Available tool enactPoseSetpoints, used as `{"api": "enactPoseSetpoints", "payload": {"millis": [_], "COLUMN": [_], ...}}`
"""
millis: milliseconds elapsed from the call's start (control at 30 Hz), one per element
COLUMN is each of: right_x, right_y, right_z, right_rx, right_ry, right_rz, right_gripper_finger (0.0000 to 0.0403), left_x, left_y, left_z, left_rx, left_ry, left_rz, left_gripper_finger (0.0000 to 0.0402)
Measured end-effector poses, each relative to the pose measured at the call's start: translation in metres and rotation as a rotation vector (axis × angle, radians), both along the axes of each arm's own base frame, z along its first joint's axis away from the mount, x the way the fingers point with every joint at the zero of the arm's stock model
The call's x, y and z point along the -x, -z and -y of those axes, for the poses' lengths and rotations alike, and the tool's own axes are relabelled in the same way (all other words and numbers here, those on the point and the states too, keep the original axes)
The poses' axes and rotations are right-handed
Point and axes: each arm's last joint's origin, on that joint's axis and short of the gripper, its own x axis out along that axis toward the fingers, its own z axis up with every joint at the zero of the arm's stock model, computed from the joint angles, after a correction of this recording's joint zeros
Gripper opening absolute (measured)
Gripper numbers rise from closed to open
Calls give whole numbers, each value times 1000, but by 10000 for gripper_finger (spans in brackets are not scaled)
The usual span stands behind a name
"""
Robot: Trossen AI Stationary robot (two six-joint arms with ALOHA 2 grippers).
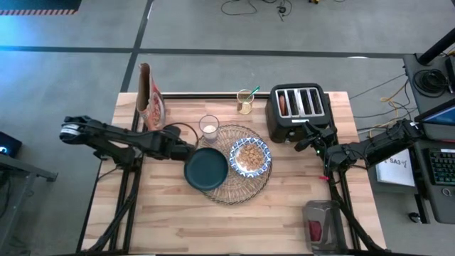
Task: Arrange a breakfast setting
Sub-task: Put the bagel from the toaster on the black plate on the brown placemat
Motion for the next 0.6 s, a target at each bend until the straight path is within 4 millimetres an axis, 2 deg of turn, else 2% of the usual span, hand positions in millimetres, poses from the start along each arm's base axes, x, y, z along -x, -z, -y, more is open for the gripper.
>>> {"api": "enactPoseSetpoints", "payload": {"millis": [233, 600], "right_x": [0, 0], "right_y": [0, 0], "right_z": [0, 0], "right_rx": [0, 0], "right_ry": [0, 0], "right_rz": [0, 0], "right_gripper_finger": [79, 79], "left_x": [-8, -9], "left_y": [-6, -7], "left_z": [-1, 0], "left_rx": [-62, -58], "left_ry": [22, 95], "left_rz": [-1, -49], "left_gripper_finger": [170, 170]}}
